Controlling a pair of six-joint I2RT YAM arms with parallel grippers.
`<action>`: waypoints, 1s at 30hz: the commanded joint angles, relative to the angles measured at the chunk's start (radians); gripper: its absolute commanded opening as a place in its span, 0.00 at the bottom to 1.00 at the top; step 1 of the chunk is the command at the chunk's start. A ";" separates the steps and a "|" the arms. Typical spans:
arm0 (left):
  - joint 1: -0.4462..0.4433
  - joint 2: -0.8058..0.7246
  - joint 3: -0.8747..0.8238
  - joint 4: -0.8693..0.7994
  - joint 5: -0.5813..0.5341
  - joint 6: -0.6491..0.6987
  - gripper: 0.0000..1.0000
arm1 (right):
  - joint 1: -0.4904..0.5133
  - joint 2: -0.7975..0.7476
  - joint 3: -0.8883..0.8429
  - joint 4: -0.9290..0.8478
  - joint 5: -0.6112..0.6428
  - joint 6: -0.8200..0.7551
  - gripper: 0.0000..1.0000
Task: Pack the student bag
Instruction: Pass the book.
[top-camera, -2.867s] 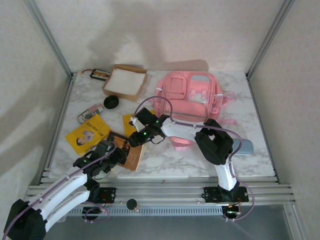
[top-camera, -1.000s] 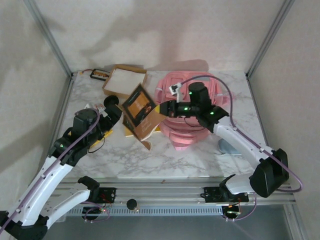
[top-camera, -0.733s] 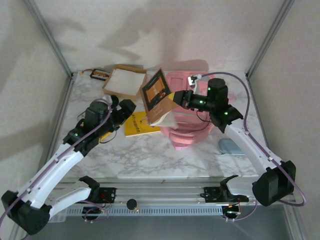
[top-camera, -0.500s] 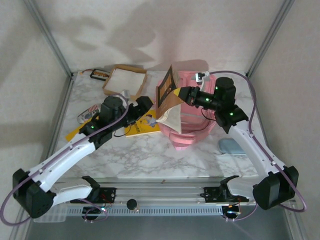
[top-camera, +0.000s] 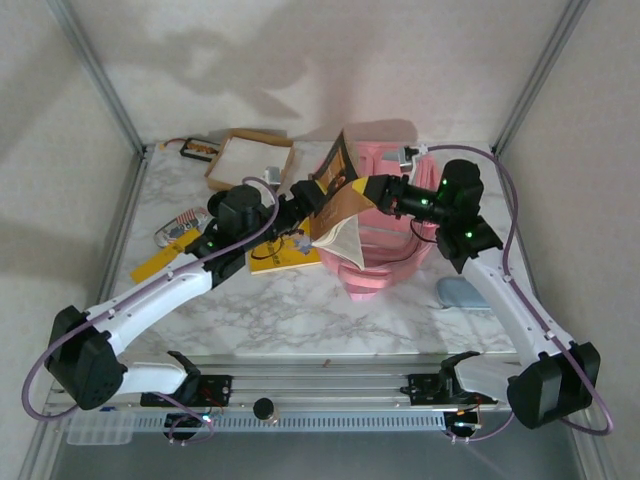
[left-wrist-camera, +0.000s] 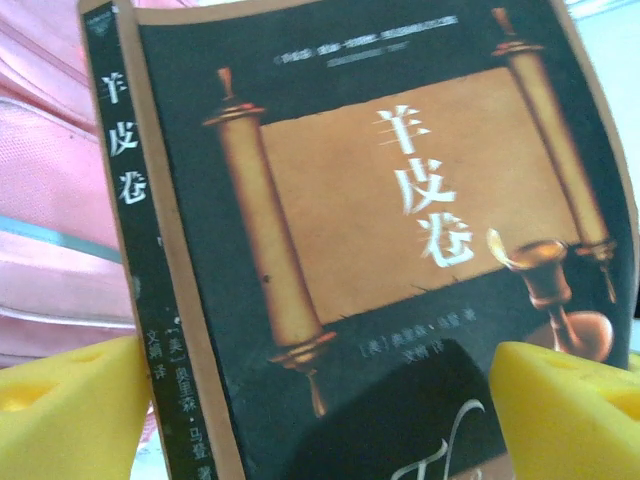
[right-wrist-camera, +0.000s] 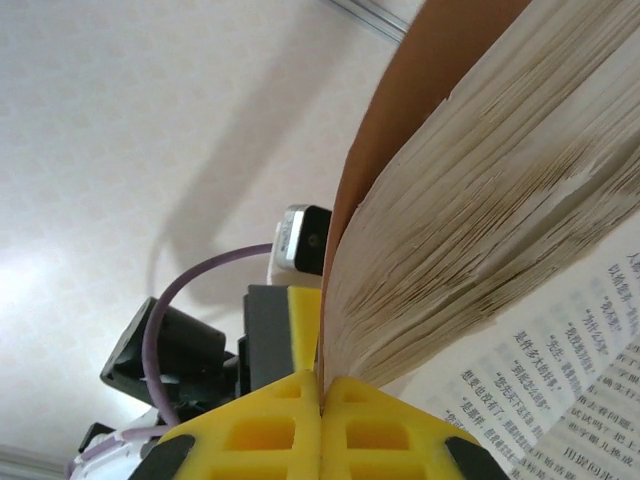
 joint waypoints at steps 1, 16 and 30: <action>-0.013 0.011 0.006 0.125 0.066 -0.032 0.82 | -0.014 -0.037 -0.026 0.088 -0.053 0.017 0.00; -0.024 -0.001 -0.015 0.102 0.057 -0.109 0.86 | -0.043 -0.051 -0.048 0.371 -0.156 0.178 0.00; -0.027 -0.039 -0.045 0.252 0.082 -0.161 0.55 | -0.091 -0.056 -0.132 0.035 -0.145 -0.051 0.00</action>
